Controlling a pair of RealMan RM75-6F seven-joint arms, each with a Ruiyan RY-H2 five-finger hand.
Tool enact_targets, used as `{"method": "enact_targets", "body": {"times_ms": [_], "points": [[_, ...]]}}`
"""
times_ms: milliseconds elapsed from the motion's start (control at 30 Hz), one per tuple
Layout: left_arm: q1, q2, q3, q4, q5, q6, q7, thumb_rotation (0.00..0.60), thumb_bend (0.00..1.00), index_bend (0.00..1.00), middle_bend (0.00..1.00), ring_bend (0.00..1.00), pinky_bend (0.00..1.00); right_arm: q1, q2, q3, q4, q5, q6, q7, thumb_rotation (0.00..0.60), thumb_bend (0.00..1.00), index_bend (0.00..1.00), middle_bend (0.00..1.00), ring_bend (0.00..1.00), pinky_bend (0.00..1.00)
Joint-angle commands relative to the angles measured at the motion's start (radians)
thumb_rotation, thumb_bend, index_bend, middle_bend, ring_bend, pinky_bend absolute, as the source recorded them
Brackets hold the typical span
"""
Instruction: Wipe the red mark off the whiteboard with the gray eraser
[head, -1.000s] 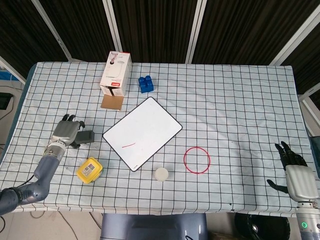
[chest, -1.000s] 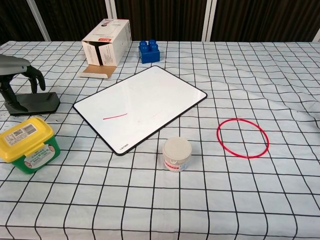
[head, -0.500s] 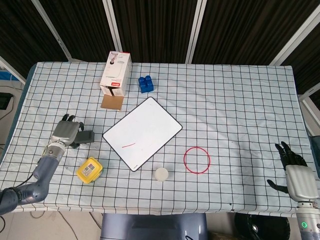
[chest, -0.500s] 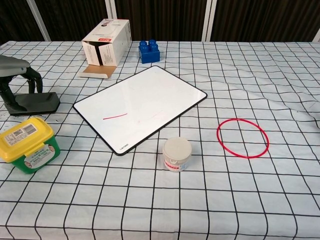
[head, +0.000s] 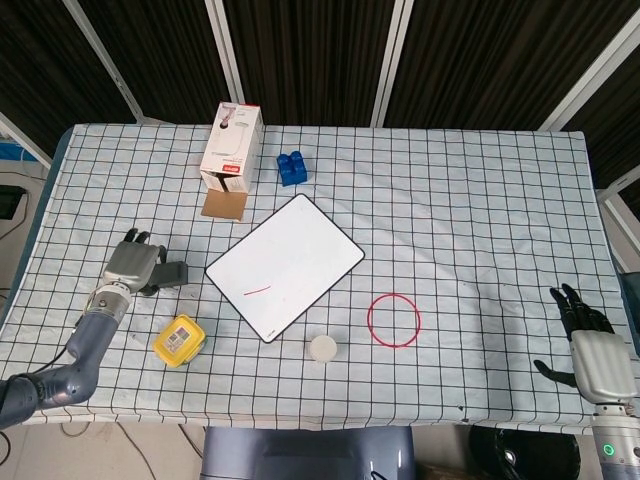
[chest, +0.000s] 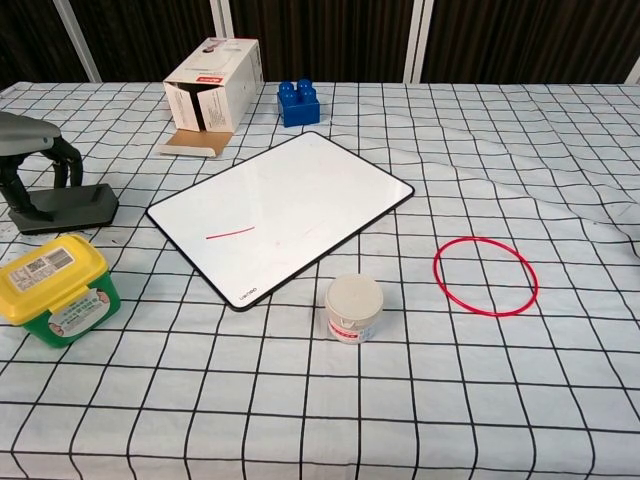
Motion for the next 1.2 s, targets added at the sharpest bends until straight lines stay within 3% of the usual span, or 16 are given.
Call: {"method": "enact_targets", "body": {"times_ms": [33,433,667,1200], "points": [[-0.001,0.002,-0.002,-0.003,0.002,0.004,-0.006,0.6,0.24,0.44,0.46,0.09,0.05,0.0,0.0,-0.001,0.0,-0.002,0.0,0.0,0.6,0.04,0.0,0.03,0.17,0.2],[-0.01,0.125,-0.042,-0.24,0.114,0.104,-0.016,0.6,0.25,0.44,0.45,0.09,0.05,0.0,0.0,-0.001,-0.002,-0.002,0.001,0.0,0.6,0.04,0.0,0.03,0.17,0.2],[-0.066,0.095,-0.068,-0.288,0.115,0.13,0.061,0.6,0.25,0.45,0.46,0.09,0.05,-0.001,0.0,-0.001,-0.003,-0.005,0.005,0.001,0.6,0.04,0.0,0.03,0.17,0.2],[-0.267,-0.158,-0.141,-0.196,-0.266,0.216,0.332,0.6,0.25,0.45,0.46,0.1,0.05,-0.002,0.0,0.001,-0.002,0.003,0.003,0.0,0.6,0.04,0.0,0.03,0.17,0.2]]}}
